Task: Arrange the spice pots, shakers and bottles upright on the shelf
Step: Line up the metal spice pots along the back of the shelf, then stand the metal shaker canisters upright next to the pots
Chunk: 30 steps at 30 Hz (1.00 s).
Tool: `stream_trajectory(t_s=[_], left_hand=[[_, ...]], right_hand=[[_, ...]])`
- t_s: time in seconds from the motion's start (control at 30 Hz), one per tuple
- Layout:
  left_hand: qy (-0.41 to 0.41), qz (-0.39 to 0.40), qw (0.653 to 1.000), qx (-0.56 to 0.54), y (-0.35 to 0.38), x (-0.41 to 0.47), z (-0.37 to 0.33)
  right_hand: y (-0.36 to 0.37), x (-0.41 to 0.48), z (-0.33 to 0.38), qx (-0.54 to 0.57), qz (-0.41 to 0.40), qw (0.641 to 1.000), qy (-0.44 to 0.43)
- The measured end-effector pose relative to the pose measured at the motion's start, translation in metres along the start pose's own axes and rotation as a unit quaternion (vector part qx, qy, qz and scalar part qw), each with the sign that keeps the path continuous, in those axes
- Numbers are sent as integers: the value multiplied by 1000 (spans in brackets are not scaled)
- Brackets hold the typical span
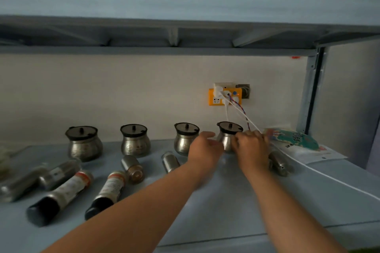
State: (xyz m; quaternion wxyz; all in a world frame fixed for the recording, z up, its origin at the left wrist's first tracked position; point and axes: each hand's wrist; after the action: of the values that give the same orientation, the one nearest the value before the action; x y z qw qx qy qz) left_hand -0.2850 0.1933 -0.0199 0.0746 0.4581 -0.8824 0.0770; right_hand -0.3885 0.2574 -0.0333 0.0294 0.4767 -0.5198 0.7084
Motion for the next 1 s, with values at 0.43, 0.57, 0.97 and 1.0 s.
stream_trajectory(t_s=[0.43, 0.57, 0.97, 1.0], left_hand=[[108, -65, 990, 59, -149, -51, -33], [109, -98, 987, 72, -197, -69, -32], [104, -248, 957, 108, -320, -101, -8], [101, -259, 954, 107, -329, -101, -4]], right_hand=[[-71, -49, 99, 260, -62, 959, -97], [-92, -64, 141, 291, -60, 946, -131], [-115, -104, 245, 400, 73, 895, -182], [-116, -107, 252, 405, 86, 892, -180]])
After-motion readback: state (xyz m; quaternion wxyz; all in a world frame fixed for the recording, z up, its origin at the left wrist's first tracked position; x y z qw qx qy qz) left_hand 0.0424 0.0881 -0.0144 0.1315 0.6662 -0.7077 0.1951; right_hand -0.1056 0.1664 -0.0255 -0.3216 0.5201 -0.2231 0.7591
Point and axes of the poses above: each hand's wrist, its own x-axis towards the middle knuckle, its own y-axis out of the palm, z = x × y, and after that the axes turned 11 degrees about -x, right-handed
